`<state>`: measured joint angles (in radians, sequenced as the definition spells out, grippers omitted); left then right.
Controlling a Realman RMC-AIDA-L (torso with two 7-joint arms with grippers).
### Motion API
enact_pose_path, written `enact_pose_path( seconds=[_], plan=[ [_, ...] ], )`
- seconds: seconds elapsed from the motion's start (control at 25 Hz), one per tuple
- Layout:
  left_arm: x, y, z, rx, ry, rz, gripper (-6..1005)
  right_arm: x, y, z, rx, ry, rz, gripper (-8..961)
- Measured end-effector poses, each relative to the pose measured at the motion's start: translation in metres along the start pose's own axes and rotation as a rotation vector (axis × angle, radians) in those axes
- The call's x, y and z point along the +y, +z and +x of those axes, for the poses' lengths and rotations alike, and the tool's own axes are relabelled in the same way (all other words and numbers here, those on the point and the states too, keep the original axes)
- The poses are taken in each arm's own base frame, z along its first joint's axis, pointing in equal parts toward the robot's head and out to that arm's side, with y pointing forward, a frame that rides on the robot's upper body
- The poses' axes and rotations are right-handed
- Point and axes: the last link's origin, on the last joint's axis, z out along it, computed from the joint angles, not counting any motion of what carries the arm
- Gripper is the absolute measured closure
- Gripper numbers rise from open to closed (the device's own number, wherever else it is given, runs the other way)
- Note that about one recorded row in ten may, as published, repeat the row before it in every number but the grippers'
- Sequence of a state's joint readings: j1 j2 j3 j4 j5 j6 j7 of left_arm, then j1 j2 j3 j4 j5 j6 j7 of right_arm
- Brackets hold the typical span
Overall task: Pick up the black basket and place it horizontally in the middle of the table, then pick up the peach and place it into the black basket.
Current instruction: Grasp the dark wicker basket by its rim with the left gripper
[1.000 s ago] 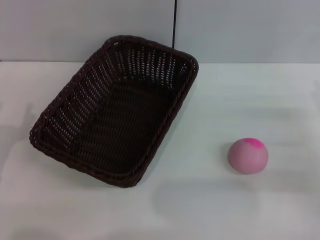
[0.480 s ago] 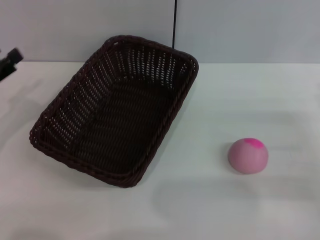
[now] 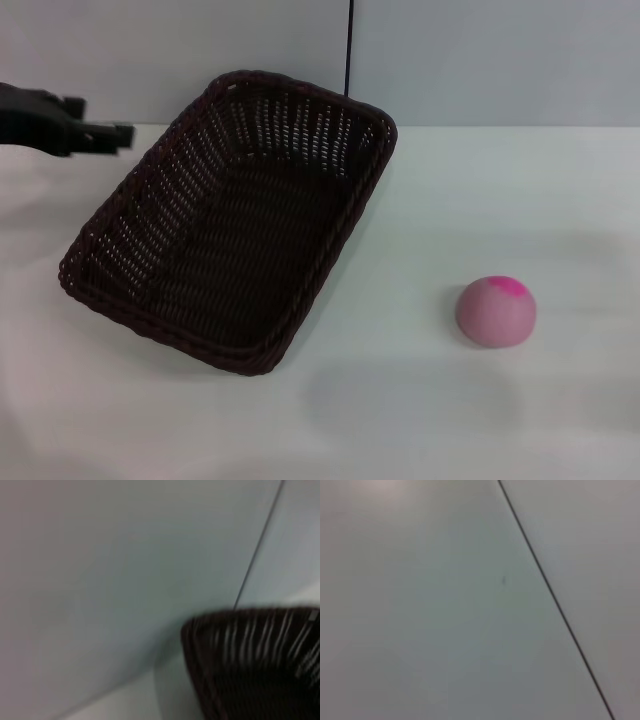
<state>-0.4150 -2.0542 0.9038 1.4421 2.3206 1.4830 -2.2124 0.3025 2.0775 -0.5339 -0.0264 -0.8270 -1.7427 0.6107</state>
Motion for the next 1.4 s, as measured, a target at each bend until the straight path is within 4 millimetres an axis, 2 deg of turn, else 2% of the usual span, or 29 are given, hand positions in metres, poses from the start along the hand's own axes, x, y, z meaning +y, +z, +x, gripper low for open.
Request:
enact_pose_path(
  seconds=[0.2, 0.4, 0.56, 1.16, 1.4],
  plan=[
    [0.018, 0.031, 0.016, -0.226, 0.089, 0.068, 230, -0.003, -0.002, -0.004, -0.012, 0.003, 0.0, 209],
    [0.02, 0.034, 0.023, -0.228, 0.074, 0.091, 233, -0.003, -0.002, -0.003, -0.008, 0.004, 0.002, 209],
    [0.018, 0.039, 0.021, -0.263, 0.058, 0.09, 235, -0.002, -0.004, -0.003, -0.009, 0.008, 0.006, 209],
    [0.029, 0.077, 0.019, -0.357, 0.055, 0.022, 244, -0.001, 0.002, 0.002, 0.012, 0.01, -0.002, 209],
    [0.032, 0.082, 0.02, -0.374, 0.074, 0.011, 248, -0.004, 0.003, 0.003, 0.025, 0.008, 0.016, 209]
  ],
)
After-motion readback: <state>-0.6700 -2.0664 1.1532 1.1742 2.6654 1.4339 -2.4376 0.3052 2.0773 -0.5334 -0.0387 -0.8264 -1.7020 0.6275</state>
